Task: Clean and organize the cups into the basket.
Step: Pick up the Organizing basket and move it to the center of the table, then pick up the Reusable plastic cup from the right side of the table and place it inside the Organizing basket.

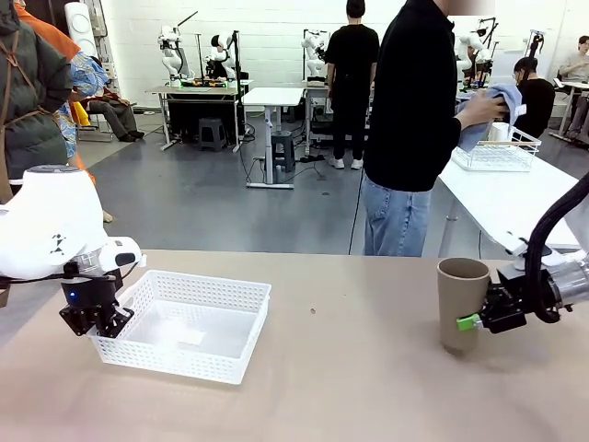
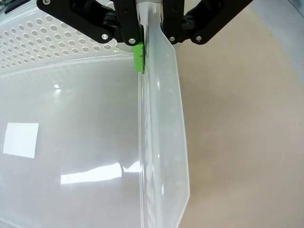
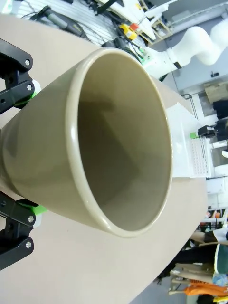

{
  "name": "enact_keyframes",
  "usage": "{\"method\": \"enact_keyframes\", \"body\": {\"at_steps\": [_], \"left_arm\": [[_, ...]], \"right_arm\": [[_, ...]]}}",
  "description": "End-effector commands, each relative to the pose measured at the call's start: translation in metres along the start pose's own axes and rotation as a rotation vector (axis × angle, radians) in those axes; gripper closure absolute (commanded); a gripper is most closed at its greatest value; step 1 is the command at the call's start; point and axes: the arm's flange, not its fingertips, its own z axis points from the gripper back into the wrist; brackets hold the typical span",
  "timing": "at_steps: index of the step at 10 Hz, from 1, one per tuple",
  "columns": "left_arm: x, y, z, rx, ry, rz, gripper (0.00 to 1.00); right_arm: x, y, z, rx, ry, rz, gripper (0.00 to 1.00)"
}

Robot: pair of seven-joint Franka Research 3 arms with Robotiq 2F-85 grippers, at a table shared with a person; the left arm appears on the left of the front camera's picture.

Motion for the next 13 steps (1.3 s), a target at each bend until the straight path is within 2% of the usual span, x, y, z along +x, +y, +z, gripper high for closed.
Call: {"method": "enact_keyframes", "body": {"at_steps": [1, 3, 7, 8, 13], "left_arm": [[-0.002, -0.026, 0.011, -0.007, 0.004, 0.113, 1.00], [-0.008, -0.057, 0.015, 0.035, -0.011, 0.171, 1.00], [-0.012, -0.128, 0.011, 0.139, -0.058, 0.194, 1.00], [-0.010, -0.145, 0.011, 0.142, -0.044, 0.177, 1.00], [0.002, -0.222, 0.027, 0.144, -0.051, 0.133, 1.00]], "right_arm": [[0.037, 0.046, 0.028, -0.079, -0.021, -0.074, 0.75], [0.077, 0.086, 0.067, -0.129, -0.092, -0.058, 0.75], [0.159, 0.159, 0.134, -0.210, -0.194, -0.006, 0.75], [0.130, 0.127, 0.115, -0.172, -0.144, -0.004, 0.75], [0.130, 0.127, 0.115, -0.172, -0.144, -0.004, 0.75]]}}
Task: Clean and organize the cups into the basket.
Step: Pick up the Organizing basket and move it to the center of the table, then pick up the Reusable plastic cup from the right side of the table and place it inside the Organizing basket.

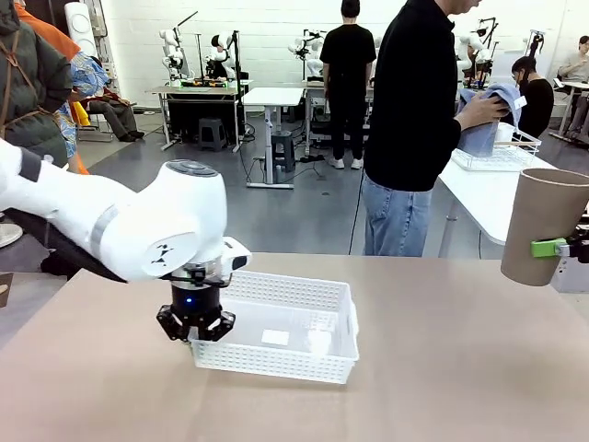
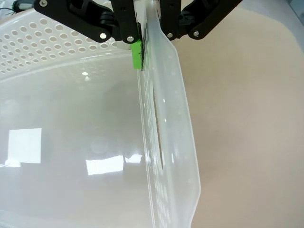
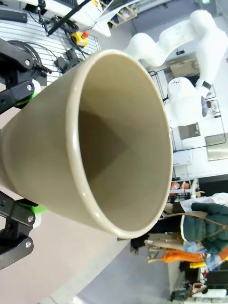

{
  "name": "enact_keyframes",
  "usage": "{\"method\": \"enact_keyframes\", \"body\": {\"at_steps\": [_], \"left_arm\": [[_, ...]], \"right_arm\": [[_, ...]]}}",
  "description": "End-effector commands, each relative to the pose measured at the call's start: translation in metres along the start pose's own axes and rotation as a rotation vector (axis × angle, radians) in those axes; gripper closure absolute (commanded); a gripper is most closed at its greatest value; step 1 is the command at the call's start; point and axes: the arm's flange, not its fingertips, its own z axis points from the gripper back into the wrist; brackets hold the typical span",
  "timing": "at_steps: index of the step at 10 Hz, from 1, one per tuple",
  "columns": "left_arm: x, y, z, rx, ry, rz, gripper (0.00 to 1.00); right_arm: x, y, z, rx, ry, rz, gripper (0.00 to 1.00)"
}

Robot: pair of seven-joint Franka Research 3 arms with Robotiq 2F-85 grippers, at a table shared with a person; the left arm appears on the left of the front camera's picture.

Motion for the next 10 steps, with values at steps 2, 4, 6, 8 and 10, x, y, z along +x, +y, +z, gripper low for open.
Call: {"method": "enact_keyframes", "body": {"at_steps": [2, 4, 6, 8, 10], "left_arm": [[0.004, -0.040, 0.002, 0.046, 0.007, 0.016, 1.00], [0.008, -0.038, -0.003, 0.047, 0.023, 0.041, 1.00], [-0.001, -0.033, 0.002, 0.009, 0.018, -0.004, 1.00], [-0.001, -0.033, 0.002, 0.009, 0.018, -0.004, 1.00], [-0.001, -0.033, 0.002, 0.009, 0.018, -0.004, 1.00]], "right_arm": [[0.006, 0.001, 0.000, -0.007, 0.001, 0.020, 0.75], [0.006, 0.001, 0.000, -0.007, 0.001, 0.020, 0.75], [0.006, 0.001, 0.000, -0.007, 0.001, 0.020, 0.75], [0.004, 0.001, 0.002, -0.004, 0.001, 0.010, 0.17], [0.070, 0.038, -0.038, -0.093, 0.347, 0.182, 0.17]]}}
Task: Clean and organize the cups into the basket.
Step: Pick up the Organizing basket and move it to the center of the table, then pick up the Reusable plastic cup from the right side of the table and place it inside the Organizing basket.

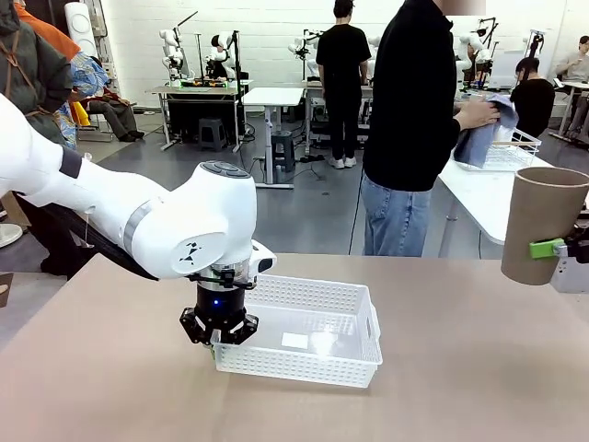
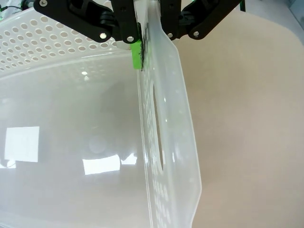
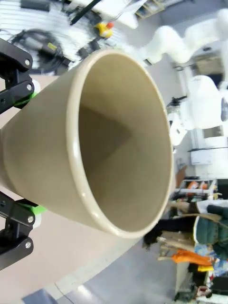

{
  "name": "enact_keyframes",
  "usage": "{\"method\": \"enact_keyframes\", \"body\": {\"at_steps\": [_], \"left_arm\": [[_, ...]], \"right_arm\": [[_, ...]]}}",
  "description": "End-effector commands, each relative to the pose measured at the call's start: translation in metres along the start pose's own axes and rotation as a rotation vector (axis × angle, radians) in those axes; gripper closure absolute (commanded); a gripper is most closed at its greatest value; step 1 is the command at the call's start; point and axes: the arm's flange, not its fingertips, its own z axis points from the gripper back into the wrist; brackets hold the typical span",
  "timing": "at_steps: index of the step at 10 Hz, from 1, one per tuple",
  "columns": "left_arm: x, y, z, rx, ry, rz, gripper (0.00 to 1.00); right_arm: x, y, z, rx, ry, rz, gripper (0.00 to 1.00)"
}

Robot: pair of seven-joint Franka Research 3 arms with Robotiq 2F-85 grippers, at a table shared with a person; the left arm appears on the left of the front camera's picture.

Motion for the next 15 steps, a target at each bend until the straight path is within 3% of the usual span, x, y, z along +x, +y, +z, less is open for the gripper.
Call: {"method": "enact_keyframes", "body": {"at_steps": [1, 4, 5, 7, 9, 11, 13, 14, 15], "left_arm": [[-0.002, 0.003, 0.001, 0.002, -0.007, -0.007, 1.00], [-0.002, 0.003, 0.001, 0.002, -0.007, -0.007, 1.00], [-0.002, 0.003, 0.001, 0.002, -0.007, -0.007, 1.00], [-0.002, 0.003, 0.001, 0.002, -0.007, -0.007, 1.00], [-0.002, 0.003, 0.001, 0.002, -0.007, -0.007, 1.00], [-0.002, 0.003, 0.001, 0.002, -0.007, -0.007, 1.00], [-0.002, 0.003, 0.001, 0.002, -0.007, -0.007, 1.00], [-0.002, 0.003, 0.001, 0.002, -0.007, -0.007, 1.00], [-0.002, 0.003, 0.001, 0.002, -0.007, -0.007, 1.00]], "right_arm": [[0.088, 0.031, -0.033, -0.076, 0.341, 0.081, 0.17], [0.180, 0.051, -0.119, -0.108, 0.803, 0.096, 0.17], [0.195, 0.052, -0.162, -0.107, 0.951, 0.083, 0.17], [0.194, 0.048, -0.233, -0.092, 1.151, 0.072, 0.17], [0.180, 0.046, -0.285, -0.037, 1.220, 0.083, 0.17], [0.172, 0.045, -0.308, 0.047, 1.161, 0.110, 0.17], [0.164, 0.039, -0.297, 0.111, 1.052, 0.106, 0.17], [0.159, 0.044, -0.322, 0.038, 1.181, 0.107, 0.17], [0.159, 0.044, -0.322, 0.038, 1.181, 0.107, 0.17]]}}
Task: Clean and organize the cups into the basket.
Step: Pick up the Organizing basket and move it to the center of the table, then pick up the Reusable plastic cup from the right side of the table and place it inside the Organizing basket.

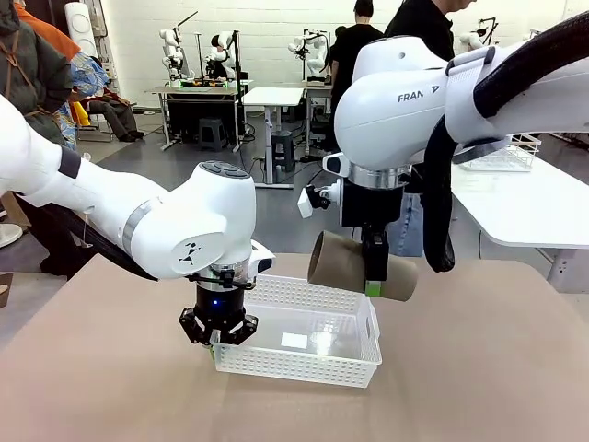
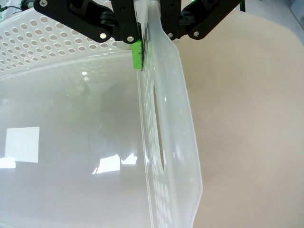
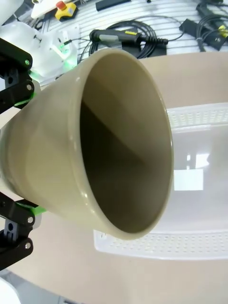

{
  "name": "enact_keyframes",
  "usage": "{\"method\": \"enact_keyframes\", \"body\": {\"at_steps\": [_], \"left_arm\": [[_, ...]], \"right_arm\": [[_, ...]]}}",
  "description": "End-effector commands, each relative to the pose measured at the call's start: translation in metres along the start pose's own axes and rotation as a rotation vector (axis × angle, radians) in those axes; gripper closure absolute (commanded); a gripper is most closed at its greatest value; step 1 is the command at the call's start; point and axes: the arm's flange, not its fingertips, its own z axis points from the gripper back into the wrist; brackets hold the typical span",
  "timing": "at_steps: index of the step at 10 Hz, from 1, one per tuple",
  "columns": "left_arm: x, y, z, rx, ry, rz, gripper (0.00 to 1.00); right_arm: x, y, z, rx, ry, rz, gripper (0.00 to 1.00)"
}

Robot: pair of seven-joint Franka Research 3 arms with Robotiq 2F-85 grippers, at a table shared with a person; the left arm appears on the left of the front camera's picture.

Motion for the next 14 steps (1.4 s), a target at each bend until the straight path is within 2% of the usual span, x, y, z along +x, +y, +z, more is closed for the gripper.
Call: {"method": "enact_keyframes", "body": {"at_steps": [1, 5, 6, 9, 12, 14], "left_arm": [[-0.002, 0.002, 0.001, 0.002, -0.007, -0.008, 1.00], [-0.002, 0.002, 0.001, 0.002, -0.007, -0.008, 1.00], [-0.002, 0.002, 0.001, 0.002, -0.007, -0.008, 1.00], [-0.002, 0.002, 0.001, 0.002, -0.007, -0.008, 1.00], [-0.002, 0.002, 0.001, 0.002, -0.007, -0.008, 1.00], [-0.002, 0.002, 0.001, 0.002, -0.007, -0.008, 1.00]], "right_arm": [[0.005, 0.004, -0.005, -0.019, 0.041, -0.017, 0.17], [0.004, 0.003, -0.003, -0.009, 0.023, -0.002, 0.17], [-0.002, 0.002, -0.015, -0.012, -0.083, 0.035, 0.17], [-0.009, -0.005, -0.049, 0.001, -0.258, 0.025, 0.17], [-0.016, -0.011, -0.061, 0.102, -0.393, 0.054, 0.17], [-0.011, -0.019, -0.075, 0.168, -0.426, 0.081, 0.17]]}}
